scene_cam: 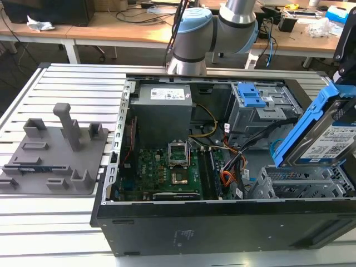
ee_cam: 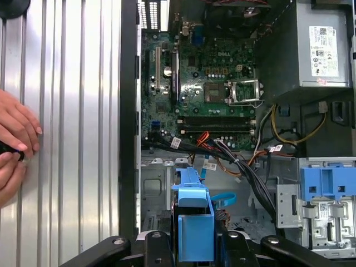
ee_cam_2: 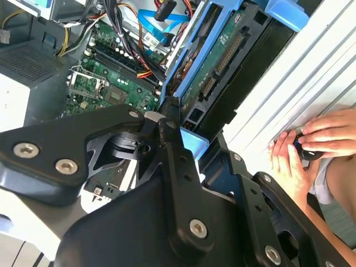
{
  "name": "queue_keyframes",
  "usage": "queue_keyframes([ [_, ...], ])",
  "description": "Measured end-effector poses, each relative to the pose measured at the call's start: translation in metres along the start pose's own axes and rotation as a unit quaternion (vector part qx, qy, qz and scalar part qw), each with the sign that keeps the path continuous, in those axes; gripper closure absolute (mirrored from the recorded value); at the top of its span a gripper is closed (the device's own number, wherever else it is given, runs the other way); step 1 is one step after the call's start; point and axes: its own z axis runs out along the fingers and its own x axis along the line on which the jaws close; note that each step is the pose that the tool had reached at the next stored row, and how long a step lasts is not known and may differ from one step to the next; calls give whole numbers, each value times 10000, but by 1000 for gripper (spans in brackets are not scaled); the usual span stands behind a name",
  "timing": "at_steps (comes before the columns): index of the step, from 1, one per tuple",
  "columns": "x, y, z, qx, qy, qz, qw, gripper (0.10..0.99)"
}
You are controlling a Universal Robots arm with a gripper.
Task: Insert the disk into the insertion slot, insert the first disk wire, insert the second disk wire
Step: 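Insert the disk into the insertion slot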
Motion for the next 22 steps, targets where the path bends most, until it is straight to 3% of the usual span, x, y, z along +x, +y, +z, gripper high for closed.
queue_keyframes([
  [8,0,-2,63,-7,17,-200,9998,722],
  [22,1,-4,88,-5,14,-153,9999,722],
])
